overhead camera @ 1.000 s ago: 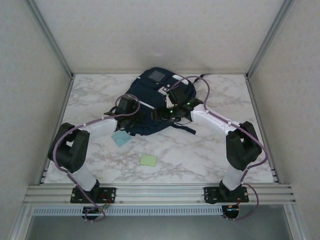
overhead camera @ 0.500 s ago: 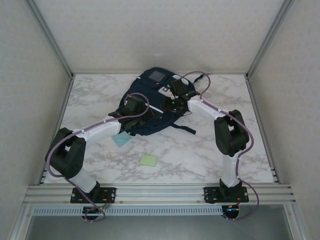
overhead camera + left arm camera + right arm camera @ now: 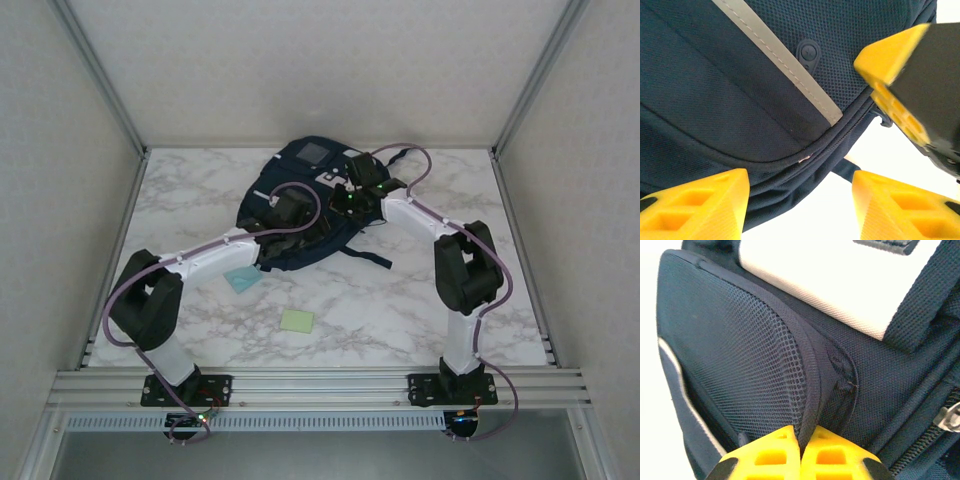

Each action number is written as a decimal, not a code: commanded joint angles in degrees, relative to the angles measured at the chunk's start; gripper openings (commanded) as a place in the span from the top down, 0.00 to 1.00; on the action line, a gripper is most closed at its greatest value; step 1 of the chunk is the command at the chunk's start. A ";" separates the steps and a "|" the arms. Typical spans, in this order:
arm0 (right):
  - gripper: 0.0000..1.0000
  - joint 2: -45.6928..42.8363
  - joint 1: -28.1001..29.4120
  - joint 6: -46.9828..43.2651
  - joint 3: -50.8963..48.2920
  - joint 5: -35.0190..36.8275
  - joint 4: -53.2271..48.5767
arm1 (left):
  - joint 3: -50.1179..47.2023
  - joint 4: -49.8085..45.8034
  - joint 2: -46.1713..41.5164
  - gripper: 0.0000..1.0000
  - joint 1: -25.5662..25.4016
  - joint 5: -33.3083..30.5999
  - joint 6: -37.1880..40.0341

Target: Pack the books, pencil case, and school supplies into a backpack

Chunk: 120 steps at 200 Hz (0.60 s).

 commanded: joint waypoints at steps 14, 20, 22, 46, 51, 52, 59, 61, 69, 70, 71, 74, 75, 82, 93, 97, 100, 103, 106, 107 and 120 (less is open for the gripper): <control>1.00 -4.63 0.15 3.92 1.61 -4.92 5.13 | 3.77 -3.92 2.07 0.44 -1.29 -4.24 -3.24; 1.00 -4.58 0.10 4.09 1.94 -5.54 4.85 | 4.06 -4.35 2.38 0.44 -1.29 -5.44 -3.65; 1.00 -4.56 0.11 4.06 1.98 -5.80 4.78 | 4.17 -4.61 2.49 0.43 -1.24 -5.99 -3.75; 1.00 -5.16 0.10 5.41 0.09 -8.25 6.01 | 5.43 -5.25 3.42 0.41 -1.09 -13.32 -3.93; 1.00 -5.22 0.08 5.96 -0.75 -9.02 6.60 | 5.77 -5.05 3.81 0.40 -0.98 -14.44 -3.87; 1.00 -5.27 0.08 6.10 -0.92 -9.11 6.77 | 5.84 -4.97 3.91 0.40 -0.97 -14.57 -3.85; 1.00 -5.51 0.03 6.90 -2.04 -10.32 7.98 | 6.54 -4.86 4.67 0.40 -1.00 -16.08 -3.03; 1.00 -5.52 0.00 7.11 -2.36 -10.75 8.22 | 6.66 -4.94 4.99 0.40 -1.03 -16.44 -2.80; 1.00 -5.70 -0.21 7.63 -3.50 -11.63 9.11 | 8.32 -6.35 6.33 0.41 -1.04 -17.45 -1.95; 1.00 -5.73 -0.24 7.69 -3.57 -11.64 9.17 | 8.56 -6.59 6.53 0.41 -1.04 -17.52 -1.84; 1.00 -5.78 -0.25 7.67 -3.69 -11.65 9.20 | 8.68 -6.80 6.73 0.41 -1.00 -17.60 -1.66; 1.00 -5.88 -0.31 7.66 -3.96 -11.73 9.23 | 9.39 -7.26 7.29 0.42 -0.99 -17.92 -1.07; 1.00 -5.86 -0.29 7.66 -4.11 -11.69 9.23 | 9.58 -7.40 7.45 0.43 -0.97 -18.02 -0.88; 1.00 -5.97 -0.58 7.41 -4.62 -11.62 8.96 | 10.68 -8.37 8.54 0.44 -1.21 -18.77 0.41; 1.00 -5.99 -1.32 7.73 -5.53 -12.26 9.12 | 11.24 -9.38 9.77 0.48 -1.31 -19.53 1.84; 1.00 -5.93 -1.61 8.03 -6.06 -12.74 9.61 | 11.12 -9.52 10.01 0.50 -1.31 -19.82 2.37; 1.00 -5.93 -1.97 8.41 -6.55 -13.15 10.19 | 11.07 -9.63 10.16 0.52 -1.31 -20.16 2.68; 1.00 -5.95 -2.22 8.81 -7.00 -13.52 10.73 | 10.98 -9.81 10.29 0.54 -1.31 -20.38 3.00; 1.00 -5.93 -2.50 9.20 -7.49 -13.88 11.31 | 10.92 -9.94 10.34 0.55 -1.31 -20.60 3.34; 1.00 -5.89 -2.66 9.35 -7.54 -14.00 11.50 | 10.87 -9.97 10.38 0.55 -1.31 -20.63 3.44; 1.00 -5.63 -3.65 10.74 -8.96 -15.44 13.51 | 9.87 -9.24 10.12 0.57 -1.32 -19.29 4.80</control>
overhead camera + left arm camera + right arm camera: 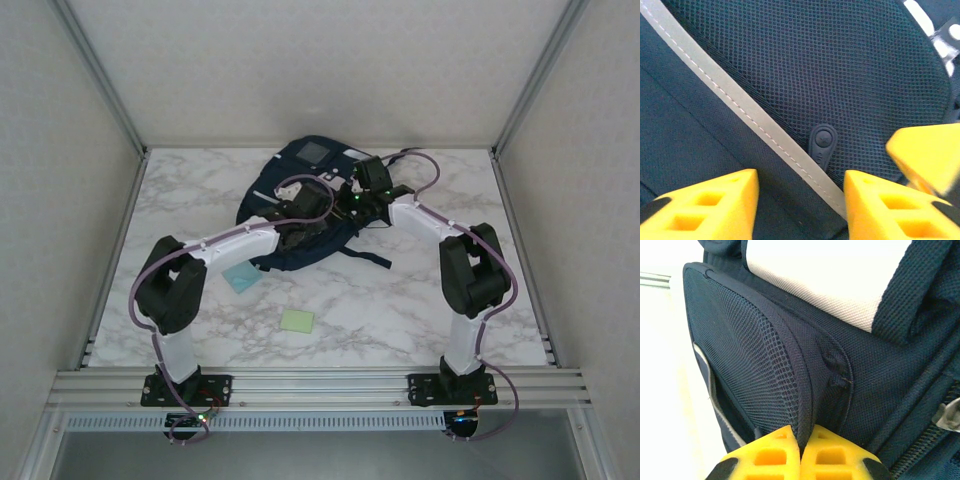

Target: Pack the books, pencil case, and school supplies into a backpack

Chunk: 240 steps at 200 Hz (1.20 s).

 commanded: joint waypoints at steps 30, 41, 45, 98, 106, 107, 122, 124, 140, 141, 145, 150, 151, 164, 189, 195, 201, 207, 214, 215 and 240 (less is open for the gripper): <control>0.93 -2.38 -2.56 1.17 -0.59 -7.65 2.64 | -3.54 -2.50 -2.09 0.53 -0.07 -0.31 4.37; 0.87 -2.48 -3.07 -1.05 0.07 -6.36 0.36 | -4.42 -3.29 -3.85 0.49 -0.06 0.16 3.62; 0.85 -2.55 -3.23 -2.04 0.36 -5.72 -0.86 | -4.81 -3.40 -4.58 0.48 -0.05 0.25 3.41; 0.54 0.49 -4.54 -20.66 9.90 1.71 -14.30 | -6.71 -6.54 -12.14 0.38 0.50 2.06 1.38; 0.53 2.00 -4.54 -22.53 11.79 1.20 -14.86 | -7.45 -6.43 -12.47 0.38 0.96 2.68 0.70; 0.53 2.21 -4.54 -22.68 12.00 1.09 -14.94 | -7.51 -6.45 -12.50 0.38 1.02 2.74 0.62; 0.53 5.30 -4.52 -24.55 14.70 -0.52 -14.94 | -9.19 -6.16 -12.63 0.38 2.39 3.85 -1.33; 0.53 5.73 -4.54 -24.67 14.99 -0.76 -14.80 | -9.45 -6.04 -12.62 0.38 2.53 4.14 -1.56; 0.53 8.72 -4.46 -25.25 16.73 -3.18 -13.71 | -11.37 -5.31 -12.96 0.37 3.90 4.97 -3.19; 0.53 8.91 -4.46 -25.27 16.80 -3.43 -13.62 | -11.54 -5.27 -12.96 0.36 3.94 4.99 -3.26; 0.53 9.48 -4.40 -25.32 17.14 -3.97 -13.26 | -11.86 -5.18 -13.12 0.36 4.16 4.95 -3.53; 0.53 10.21 -4.37 -25.38 17.50 -4.36 -13.09 | -12.28 -5.08 -13.29 0.34 4.36 4.98 -3.80; 0.53 10.40 -4.33 -25.42 17.54 -4.41 -13.09 | -12.35 -5.07 -13.26 0.34 4.35 4.90 -3.87; 0.52 12.01 -4.02 -26.11 18.42 -4.64 -12.89 | -13.36 -4.77 -13.34 0.31 5.18 5.00 -4.89; 0.52 13.88 -3.72 -27.43 18.39 -5.96 -12.08 | -15.83 -2.36 -12.72 0.28 7.41 7.22 -6.70; 0.57 14.01 -3.68 -27.19 17.80 -7.66 -10.93 | -16.38 -1.33 -12.34 0.28 8.04 7.90 -6.91; 0.71 13.92 -3.58 -26.94 17.12 -8.99 -9.96 | -16.90 -0.03 -12.01 0.28 8.55 8.45 -6.97; 0.85 13.64 -3.50 -26.52 16.48 -9.42 -9.47 | -17.13 1.37 -11.48 0.28 9.08 8.92 -6.73; 0.98 12.92 -3.49 -26.03 15.38 -9.28 -8.61 | -17.14 2.79 -10.78 0.28 9.68 9.38 -5.93; 1.00 12.81 -3.49 -25.92 15.16 -9.25 -8.43 | -17.11 3.12 -10.64 0.28 9.77 9.39 -5.86; 1.00 7.59 -3.89 -22.28 8.58 -7.25 -5.73 | -13.93 7.80 -5.85 0.28 11.62 8.79 -0.90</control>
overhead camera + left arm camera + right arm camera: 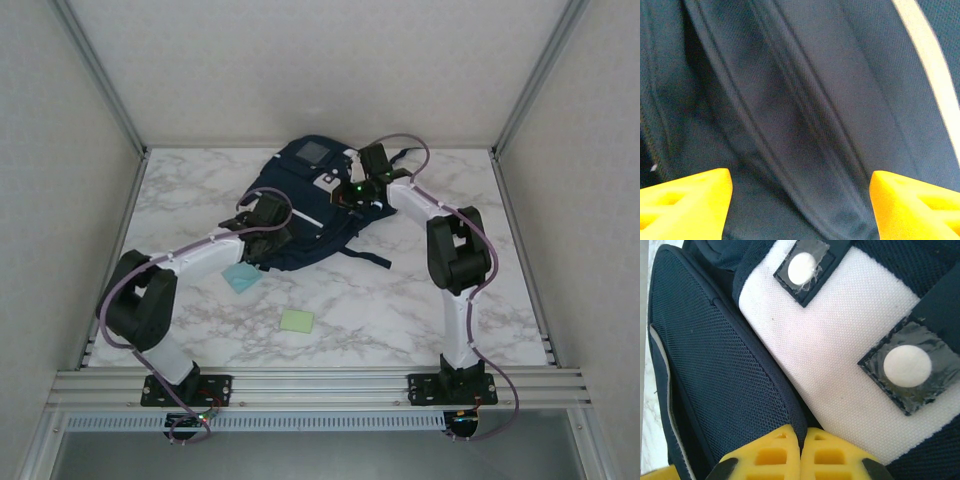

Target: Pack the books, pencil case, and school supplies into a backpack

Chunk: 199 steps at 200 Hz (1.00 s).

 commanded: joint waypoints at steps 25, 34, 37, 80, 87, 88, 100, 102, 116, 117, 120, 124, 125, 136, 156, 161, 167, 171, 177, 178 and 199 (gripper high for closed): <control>1.00 -11.31 0.07 11.17 -14.37 -4.75 8.57 | 7.10 13.04 11.12 0.28 3.24 5.02 5.16; 1.00 -13.14 0.08 14.17 -16.83 -6.04 10.99 | 9.41 14.27 13.04 0.28 3.20 6.28 6.04; 1.00 -13.72 0.11 15.12 -17.51 -6.27 11.69 | 10.26 14.50 13.60 0.28 3.17 6.69 6.21; 1.00 -17.45 0.00 22.45 -20.19 -0.43 13.34 | 19.46 11.88 16.05 0.28 3.18 9.30 11.67; 1.00 -17.32 -0.21 23.39 -19.84 1.39 13.29 | 19.90 10.72 15.04 0.28 3.16 9.42 12.84; 1.00 -17.26 -0.23 23.59 -19.80 1.50 13.31 | 19.90 10.54 14.82 0.28 3.16 9.42 12.97; 1.00 -16.59 -0.66 26.93 -19.60 2.70 15.10 | 19.83 6.99 12.16 0.27 2.76 9.22 14.38; 1.00 -16.53 -0.72 27.65 -19.60 2.76 15.59 | 19.82 6.29 11.62 0.27 2.66 9.17 14.52; 1.00 -15.80 -0.85 31.52 -19.32 3.35 18.69 | 18.46 2.01 7.87 0.27 1.86 8.97 14.71; 1.00 -15.75 -0.81 31.74 -19.28 3.40 18.86 | 18.31 1.84 7.50 0.27 1.67 8.93 14.70; 1.00 -15.64 -0.78 32.31 -19.05 3.60 19.34 | 17.68 1.36 6.57 0.26 1.32 8.91 14.57; 1.00 -15.49 -0.74 33.11 -18.79 3.74 19.85 | 16.84 0.76 5.46 0.26 0.82 8.70 14.41; 1.00 -15.46 -0.76 33.24 -18.80 3.82 19.93 | 16.62 0.60 5.20 0.26 0.76 8.62 14.33; 1.00 -15.32 -0.69 34.56 -18.17 4.41 20.80 | 14.03 -0.43 2.34 0.25 -0.93 7.82 13.57; 1.00 -15.60 -0.66 35.22 -17.15 5.52 20.54 | 9.85 -0.34 -0.98 0.24 -4.25 5.83 12.24; 1.00 -15.59 -0.67 35.22 -16.85 5.64 20.29 | 9.13 -0.14 -1.32 0.24 -4.94 5.28 12.06; 1.00 -15.53 -0.63 35.31 -16.76 5.63 20.14 | 8.49 -0.01 -1.53 0.24 -5.71 4.75 11.95; 1.00 -15.60 -0.68 35.43 -16.78 5.47 20.25 | 8.22 0.17 -1.49 0.23 -6.18 4.33 11.95; 1.00 -15.61 -0.63 35.56 -16.75 5.38 20.40 | 8.05 0.35 -1.36 0.23 -6.64 3.94 12.00; 1.00 -15.56 -0.61 35.65 -16.81 5.38 20.42 | 8.05 0.44 -1.33 0.23 -6.71 3.86 12.03; 1.00 -15.60 -0.55 36.22 -17.30 5.15 20.93 | 9.77 -0.21 0.49 0.23 -8.15 2.17 13.34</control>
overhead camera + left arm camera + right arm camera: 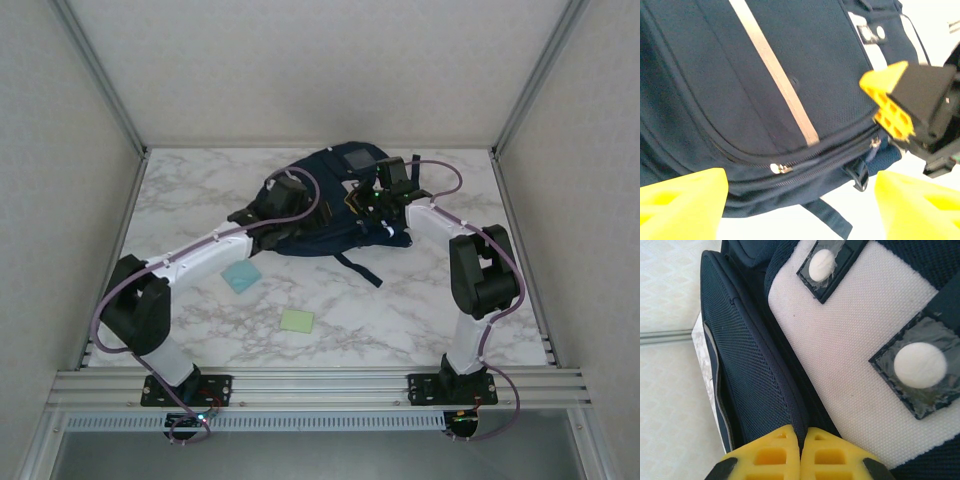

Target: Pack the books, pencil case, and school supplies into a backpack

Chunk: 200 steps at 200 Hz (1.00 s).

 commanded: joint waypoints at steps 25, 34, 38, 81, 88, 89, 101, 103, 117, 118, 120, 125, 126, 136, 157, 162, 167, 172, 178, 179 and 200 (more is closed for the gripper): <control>1.00 -1.29 0.79 3.48 1.66 -0.69 6.59 | 2.13 -4.06 4.89 0.27 -2.00 -7.93 2.74; 1.00 -1.28 0.80 3.59 1.50 -0.59 6.75 | 1.91 -4.01 5.69 0.28 -2.05 -8.34 2.10; 1.00 -1.31 0.89 3.70 1.38 -0.64 6.87 | 1.70 -3.71 6.02 0.28 -2.01 -8.35 1.93; 1.00 -1.30 1.24 4.37 1.15 -1.09 7.96 | 4.23 -2.39 11.38 0.31 -2.03 -9.23 1.48; 1.00 -1.31 1.23 4.31 1.14 -1.14 7.90 | 5.06 -2.62 11.80 0.30 -2.00 -9.73 1.44; 1.00 -1.36 1.27 4.26 1.15 -1.19 7.89 | 5.19 -2.63 11.90 0.30 -2.00 -9.75 1.48; 1.00 -1.51 1.31 4.28 0.87 -1.26 7.90 | 6.38 -2.72 12.43 0.28 -2.00 -11.17 1.38; 1.00 -1.58 1.29 4.32 0.78 -1.27 8.02 | 6.49 -2.79 12.48 0.28 -2.00 -11.41 1.33; 1.00 -1.78 1.25 4.17 0.16 -1.16 8.40 | 7.58 -3.28 12.96 0.26 -1.70 -13.00 0.11; 1.00 -1.76 1.28 4.15 0.13 -1.11 8.45 | 7.60 -3.27 13.01 0.26 -1.67 -13.10 -0.02; 1.00 -1.82 1.31 4.14 0.11 -1.19 8.49 | 7.65 -3.30 13.07 0.26 -1.59 -13.21 -0.22; 1.00 -1.87 1.35 4.17 -0.05 -1.18 8.63 | 7.76 -3.10 13.10 0.26 -1.36 -13.27 -0.67; 1.00 -1.86 1.29 4.19 -0.15 -1.25 8.70 | 7.78 -3.08 13.12 0.27 -1.29 -13.27 -0.80; 1.00 -1.92 1.23 4.13 -0.57 -1.50 9.12 | 7.84 -3.05 13.31 0.31 -0.96 -13.27 -1.40; 1.00 -2.09 1.16 3.72 -1.16 -1.60 9.31 | 8.05 -5.17 13.50 0.62 0.04 -13.62 -1.23; 1.00 -2.10 1.06 3.55 -1.21 -1.66 9.29 | 7.99 -5.91 13.11 0.68 0.18 -13.87 -1.08; 1.00 -2.11 0.92 3.31 -1.37 -1.63 9.27 | 7.79 -6.90 12.58 0.74 0.48 -14.12 -0.80; 1.00 -2.20 0.84 3.20 -1.42 -1.67 9.17 | 7.42 -7.75 11.93 0.78 0.65 -14.32 -0.36; 1.00 -2.21 0.58 3.10 -1.44 -1.72 9.14 | 6.85 -8.63 10.71 0.80 0.89 -14.89 0.43; 1.00 -2.24 0.55 3.09 -1.46 -1.70 9.18 | 6.66 -8.80 10.61 0.80 0.90 -14.96 0.58; 1.00 -2.00 0.03 2.99 -1.25 -2.55 9.21 | 4.74 -13.99 6.25 0.79 1.55 -17.71 4.25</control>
